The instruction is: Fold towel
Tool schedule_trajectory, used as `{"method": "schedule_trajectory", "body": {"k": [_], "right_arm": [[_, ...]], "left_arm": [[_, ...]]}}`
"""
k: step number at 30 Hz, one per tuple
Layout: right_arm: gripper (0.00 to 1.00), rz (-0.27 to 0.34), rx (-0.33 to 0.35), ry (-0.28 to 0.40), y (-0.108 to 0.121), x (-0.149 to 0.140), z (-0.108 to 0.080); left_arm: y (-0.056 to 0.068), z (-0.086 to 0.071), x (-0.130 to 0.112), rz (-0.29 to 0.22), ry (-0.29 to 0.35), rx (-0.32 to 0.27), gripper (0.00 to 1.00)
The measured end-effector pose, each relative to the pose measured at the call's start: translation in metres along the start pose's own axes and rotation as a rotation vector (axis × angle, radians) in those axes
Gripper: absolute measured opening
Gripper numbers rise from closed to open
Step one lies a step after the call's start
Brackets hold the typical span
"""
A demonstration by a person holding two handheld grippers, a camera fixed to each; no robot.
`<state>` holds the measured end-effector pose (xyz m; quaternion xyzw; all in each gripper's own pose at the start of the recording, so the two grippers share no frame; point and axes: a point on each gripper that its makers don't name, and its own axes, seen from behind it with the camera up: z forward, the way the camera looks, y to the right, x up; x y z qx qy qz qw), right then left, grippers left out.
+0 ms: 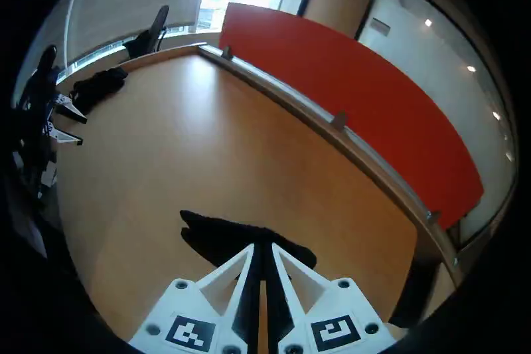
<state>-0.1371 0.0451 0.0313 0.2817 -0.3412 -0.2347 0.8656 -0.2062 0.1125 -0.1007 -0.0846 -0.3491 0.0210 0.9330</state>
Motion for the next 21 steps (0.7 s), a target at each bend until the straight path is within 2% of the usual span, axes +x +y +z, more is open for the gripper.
{"method": "schedule_trajectory", "body": {"k": [8, 21], "right_arm": [[0.04, 0.043, -0.031, -0.039, 0.05, -0.024, -0.008], [0.04, 0.043, -0.06, -0.12, 0.108, -0.051, -0.018]], "left_arm": [[0.002, 0.001, 0.0, 0.004, -0.008, 0.007, 0.93], [0.008, 0.004, 0.003, 0.001, -0.014, 0.017, 0.93]]}}
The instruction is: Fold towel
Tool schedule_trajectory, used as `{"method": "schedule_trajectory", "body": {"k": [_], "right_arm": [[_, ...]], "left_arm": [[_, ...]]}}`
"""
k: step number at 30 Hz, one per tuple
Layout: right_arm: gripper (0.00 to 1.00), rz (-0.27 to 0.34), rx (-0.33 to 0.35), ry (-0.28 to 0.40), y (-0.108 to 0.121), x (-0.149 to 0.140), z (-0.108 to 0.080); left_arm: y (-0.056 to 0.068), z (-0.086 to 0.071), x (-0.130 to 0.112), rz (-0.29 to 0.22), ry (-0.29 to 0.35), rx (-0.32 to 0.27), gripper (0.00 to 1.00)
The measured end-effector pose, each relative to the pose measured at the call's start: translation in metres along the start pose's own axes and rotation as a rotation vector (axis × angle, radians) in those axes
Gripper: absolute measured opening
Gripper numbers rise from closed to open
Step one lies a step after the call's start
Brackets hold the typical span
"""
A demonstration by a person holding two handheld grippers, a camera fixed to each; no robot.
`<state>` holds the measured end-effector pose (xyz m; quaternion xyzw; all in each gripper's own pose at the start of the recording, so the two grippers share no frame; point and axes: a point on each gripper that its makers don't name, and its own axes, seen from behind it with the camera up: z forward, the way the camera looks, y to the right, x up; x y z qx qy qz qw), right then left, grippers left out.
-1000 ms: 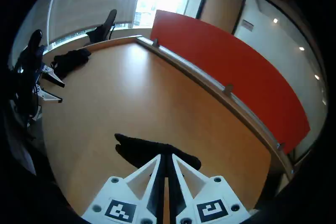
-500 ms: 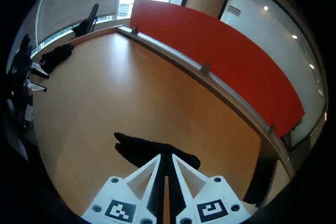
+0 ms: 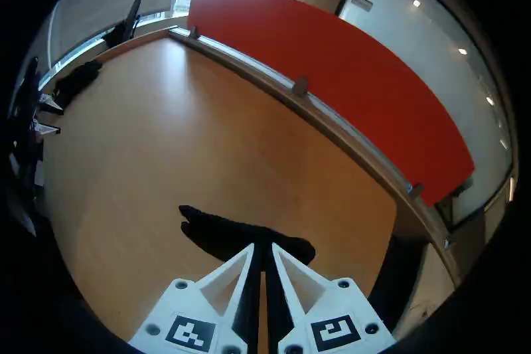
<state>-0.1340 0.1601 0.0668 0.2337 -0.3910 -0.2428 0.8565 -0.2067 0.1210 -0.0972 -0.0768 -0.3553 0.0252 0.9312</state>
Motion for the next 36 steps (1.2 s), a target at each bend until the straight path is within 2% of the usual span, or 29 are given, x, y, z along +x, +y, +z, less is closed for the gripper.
{"method": "schedule_trajectory", "body": {"k": [8, 17, 27, 36], "right_arm": [[0.04, 0.016, -0.023, -0.034, 0.026, -0.014, -0.003], [0.04, 0.039, -0.044, -0.046, 0.042, -0.022, -0.003], [0.04, 0.059, -0.051, -0.055, 0.049, -0.03, -0.001], [0.04, 0.074, -0.038, -0.082, 0.04, -0.056, -0.001]], "left_arm": [[0.001, 0.001, 0.001, -0.006, -0.003, 0.007, 0.93], [0.003, 0.003, 0.002, -0.005, -0.005, 0.011, 0.93], [0.004, 0.003, 0.004, 0.0, -0.003, 0.016, 0.93], [0.005, 0.002, 0.003, 0.004, -0.004, 0.017, 0.93]]}}
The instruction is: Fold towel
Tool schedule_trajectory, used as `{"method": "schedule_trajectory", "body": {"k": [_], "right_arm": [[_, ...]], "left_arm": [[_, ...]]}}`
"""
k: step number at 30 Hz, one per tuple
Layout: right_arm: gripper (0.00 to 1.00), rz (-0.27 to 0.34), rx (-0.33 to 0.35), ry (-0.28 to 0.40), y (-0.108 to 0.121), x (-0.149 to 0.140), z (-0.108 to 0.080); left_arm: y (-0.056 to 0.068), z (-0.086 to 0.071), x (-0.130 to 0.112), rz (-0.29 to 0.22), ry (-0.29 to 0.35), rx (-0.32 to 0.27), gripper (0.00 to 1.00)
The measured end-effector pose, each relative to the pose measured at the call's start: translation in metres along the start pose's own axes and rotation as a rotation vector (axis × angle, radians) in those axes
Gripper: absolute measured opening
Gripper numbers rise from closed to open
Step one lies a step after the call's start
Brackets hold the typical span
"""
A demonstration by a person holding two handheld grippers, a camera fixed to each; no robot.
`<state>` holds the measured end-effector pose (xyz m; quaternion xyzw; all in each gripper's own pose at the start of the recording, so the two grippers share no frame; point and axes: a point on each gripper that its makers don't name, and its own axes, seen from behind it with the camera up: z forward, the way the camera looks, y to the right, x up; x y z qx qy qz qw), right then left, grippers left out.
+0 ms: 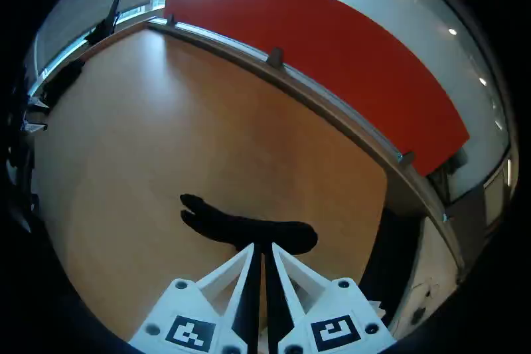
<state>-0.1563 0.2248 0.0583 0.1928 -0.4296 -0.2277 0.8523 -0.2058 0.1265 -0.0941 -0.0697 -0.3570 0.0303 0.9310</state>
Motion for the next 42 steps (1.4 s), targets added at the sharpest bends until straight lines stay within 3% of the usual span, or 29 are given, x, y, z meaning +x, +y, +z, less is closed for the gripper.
{"method": "schedule_trajectory", "body": {"k": [8, 22, 42], "right_arm": [[0.04, 0.026, 0.021, -0.035, -0.013, -0.041, -0.003], [0.04, 0.092, 0.03, -0.173, -0.029, -0.136, 0.0], [0.04, 0.156, -0.006, -0.353, -0.034, -0.213, 0.004]], "left_arm": [[0.002, 0.001, 0.004, 0.005, 0.003, -0.004, 0.93], [0.004, 0.0, 0.002, 0.02, -0.005, -0.007, 0.93], [0.003, -0.006, -0.004, 0.021, -0.012, 0.001, 0.93]]}}
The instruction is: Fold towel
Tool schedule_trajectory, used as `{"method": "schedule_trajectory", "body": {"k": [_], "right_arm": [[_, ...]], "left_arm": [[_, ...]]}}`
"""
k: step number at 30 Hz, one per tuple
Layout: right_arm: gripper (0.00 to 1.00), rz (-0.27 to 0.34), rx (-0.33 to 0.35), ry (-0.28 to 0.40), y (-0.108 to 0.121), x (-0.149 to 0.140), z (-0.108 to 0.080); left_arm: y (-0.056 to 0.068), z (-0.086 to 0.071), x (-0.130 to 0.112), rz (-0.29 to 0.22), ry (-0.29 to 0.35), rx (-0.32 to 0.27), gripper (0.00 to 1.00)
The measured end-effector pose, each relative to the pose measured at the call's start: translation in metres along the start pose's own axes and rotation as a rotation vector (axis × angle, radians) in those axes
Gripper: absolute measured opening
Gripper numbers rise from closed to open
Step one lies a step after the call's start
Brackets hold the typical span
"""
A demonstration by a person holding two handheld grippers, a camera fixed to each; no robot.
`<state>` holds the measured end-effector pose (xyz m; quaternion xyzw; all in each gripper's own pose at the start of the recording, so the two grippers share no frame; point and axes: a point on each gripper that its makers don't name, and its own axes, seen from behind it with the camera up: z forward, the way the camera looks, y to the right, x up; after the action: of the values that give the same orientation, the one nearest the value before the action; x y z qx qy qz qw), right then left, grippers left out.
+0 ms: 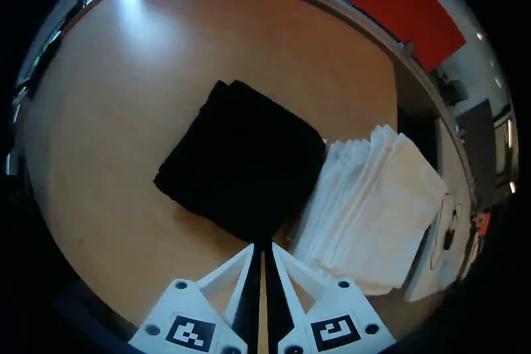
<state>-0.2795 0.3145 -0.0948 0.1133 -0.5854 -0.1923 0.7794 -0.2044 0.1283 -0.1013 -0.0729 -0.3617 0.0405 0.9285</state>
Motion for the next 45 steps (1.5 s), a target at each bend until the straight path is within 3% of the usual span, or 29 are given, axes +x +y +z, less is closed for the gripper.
{"method": "schedule_trajectory", "body": {"k": [14, 45], "right_arm": [[0.04, 0.048, 0.001, -0.049, -0.001, -0.022, 0.017], [0.04, 0.086, -0.026, -0.036, 0.006, -0.022, 0.02]], "left_arm": [[0.002, 0.001, 0.0, 0.01, -0.009, 0.002, 0.93], [0.007, 0.004, 0.006, 0.024, -0.011, -0.006, 0.93]]}}
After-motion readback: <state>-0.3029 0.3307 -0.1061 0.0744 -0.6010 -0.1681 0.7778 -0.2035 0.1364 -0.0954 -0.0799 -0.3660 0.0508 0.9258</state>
